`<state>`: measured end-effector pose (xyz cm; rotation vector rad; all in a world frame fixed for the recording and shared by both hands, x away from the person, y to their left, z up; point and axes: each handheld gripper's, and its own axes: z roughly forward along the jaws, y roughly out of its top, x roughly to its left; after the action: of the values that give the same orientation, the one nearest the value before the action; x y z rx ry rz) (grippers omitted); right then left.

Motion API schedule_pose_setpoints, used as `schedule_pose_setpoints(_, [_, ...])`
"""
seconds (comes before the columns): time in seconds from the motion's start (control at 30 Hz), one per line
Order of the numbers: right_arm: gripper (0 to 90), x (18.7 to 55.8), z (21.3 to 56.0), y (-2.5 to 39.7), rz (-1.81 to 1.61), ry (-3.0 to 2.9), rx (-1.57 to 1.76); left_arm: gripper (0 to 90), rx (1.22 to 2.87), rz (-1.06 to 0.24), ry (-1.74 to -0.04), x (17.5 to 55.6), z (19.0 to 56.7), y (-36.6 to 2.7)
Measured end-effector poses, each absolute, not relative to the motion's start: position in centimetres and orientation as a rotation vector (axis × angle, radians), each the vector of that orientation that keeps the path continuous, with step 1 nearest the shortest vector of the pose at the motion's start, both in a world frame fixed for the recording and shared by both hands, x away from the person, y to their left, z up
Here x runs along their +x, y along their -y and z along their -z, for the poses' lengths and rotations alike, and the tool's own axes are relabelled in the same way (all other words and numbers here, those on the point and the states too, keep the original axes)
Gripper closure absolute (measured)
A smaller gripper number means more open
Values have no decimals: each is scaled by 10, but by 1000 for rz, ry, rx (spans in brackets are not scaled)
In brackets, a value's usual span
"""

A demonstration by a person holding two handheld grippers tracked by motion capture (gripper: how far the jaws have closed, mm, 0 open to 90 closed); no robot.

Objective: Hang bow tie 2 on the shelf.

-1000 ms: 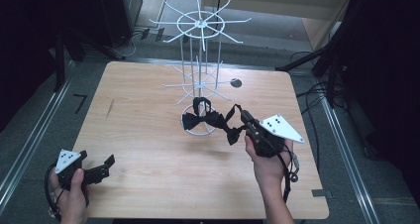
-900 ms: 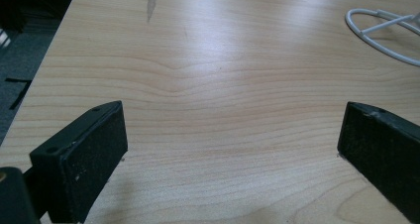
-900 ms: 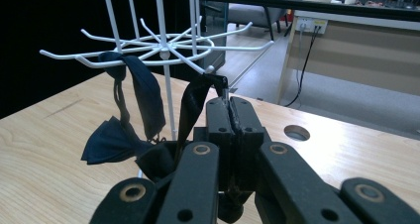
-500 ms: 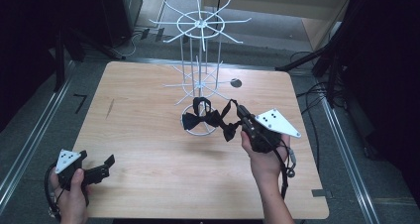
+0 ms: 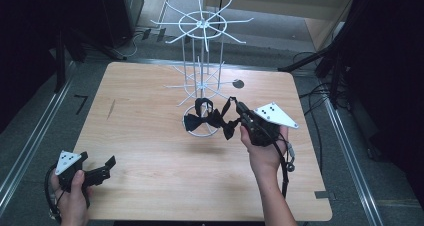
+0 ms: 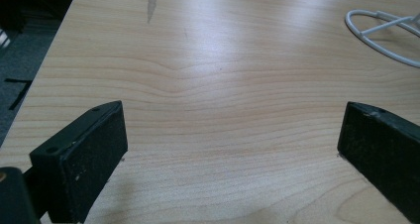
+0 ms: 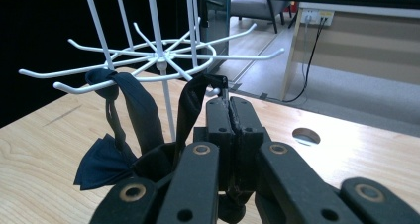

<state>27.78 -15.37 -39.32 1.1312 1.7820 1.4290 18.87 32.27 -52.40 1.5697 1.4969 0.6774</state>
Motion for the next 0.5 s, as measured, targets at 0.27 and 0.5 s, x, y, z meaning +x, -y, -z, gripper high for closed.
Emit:
schedule_pose_setpoints(0.27, [898, 286, 402, 148, -1432, -1791, 1166, 0, 1572, -678, -1497, 189, 524, -323])
schedule_pose_setpoints(0.5, [898, 294, 408, 142, -1436, -1797, 1195, 0, 1568, -677, -1499, 189, 524, -323])
